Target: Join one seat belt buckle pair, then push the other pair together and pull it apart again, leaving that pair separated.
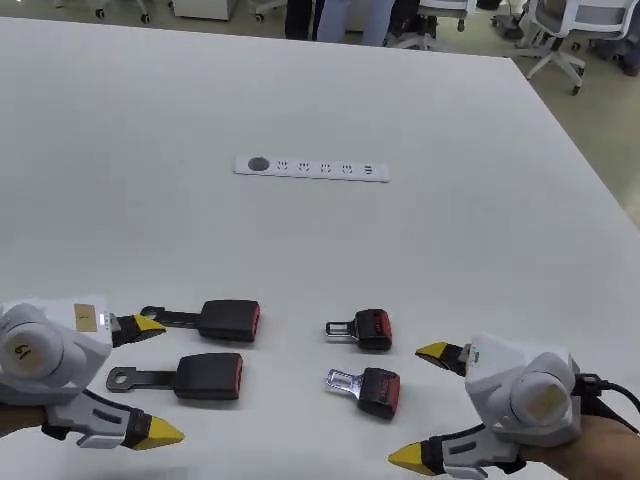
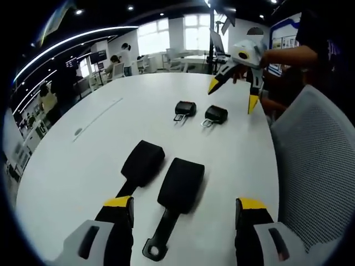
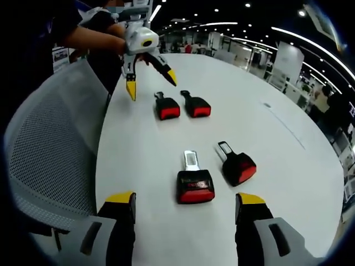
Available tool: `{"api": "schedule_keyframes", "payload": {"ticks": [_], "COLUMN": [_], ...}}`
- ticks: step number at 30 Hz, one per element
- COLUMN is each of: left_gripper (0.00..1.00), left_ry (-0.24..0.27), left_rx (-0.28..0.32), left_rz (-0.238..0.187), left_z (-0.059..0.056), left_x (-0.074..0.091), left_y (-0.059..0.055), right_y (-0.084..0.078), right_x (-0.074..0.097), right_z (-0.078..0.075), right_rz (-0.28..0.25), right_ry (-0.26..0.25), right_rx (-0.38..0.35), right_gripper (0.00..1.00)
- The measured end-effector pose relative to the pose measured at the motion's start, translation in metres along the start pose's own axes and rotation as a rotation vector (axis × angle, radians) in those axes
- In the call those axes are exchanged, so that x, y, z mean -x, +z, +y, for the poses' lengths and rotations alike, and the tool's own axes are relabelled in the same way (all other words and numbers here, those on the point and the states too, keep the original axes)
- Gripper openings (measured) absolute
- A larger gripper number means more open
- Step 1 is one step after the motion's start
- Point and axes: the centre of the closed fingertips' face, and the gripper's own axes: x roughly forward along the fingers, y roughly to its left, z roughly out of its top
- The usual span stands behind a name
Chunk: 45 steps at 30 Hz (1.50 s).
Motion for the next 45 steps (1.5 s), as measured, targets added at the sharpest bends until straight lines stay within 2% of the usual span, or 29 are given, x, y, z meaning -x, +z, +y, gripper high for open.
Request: {"api": "schedule_keyframes", "payload": {"ticks": [7,14,23,27,32,36,40,45], "left_gripper": [0.69,0.61,0.49,0.45,0.41,0.36,0.34,0.34], "left_ry": [-0.032,-0.057,-0.099,-0.118,-0.134,-0.161,-0.162,-0.169], "left_rx": [-0.034,-0.064,-0.091,-0.106,-0.118,-0.141,-0.146,-0.143], "left_rz": [0.028,0.064,0.136,0.159,0.187,0.217,0.229,0.217], "left_z": [0.005,0.005,0.006,0.007,0.009,0.008,0.011,0.010], "left_x": [-0.012,-0.020,-0.032,-0.035,-0.038,-0.040,-0.042,-0.041], "left_y": [0.000,0.001,-0.007,-0.007,-0.010,-0.018,-0.021,-0.019], "right_y": [0.000,0.002,0.002,0.003,0.001,-0.002,-0.004,-0.003], "right_x": [-0.008,-0.015,-0.026,-0.029,-0.033,-0.035,-0.035,-0.036], "right_z": [-0.001,-0.005,-0.005,-0.003,-0.006,-0.007,-0.007,-0.008], "right_rz": [0.017,0.025,0.055,0.061,0.066,0.077,0.083,0.079], "right_ry": [0.023,0.035,0.062,0.081,0.079,0.081,0.081,0.077], "right_rx": [0.033,0.053,0.083,0.070,0.061,0.059,0.062,0.057], "right_gripper": [0.66,0.58,0.46,0.39,0.36,0.32,0.31,0.31]}}
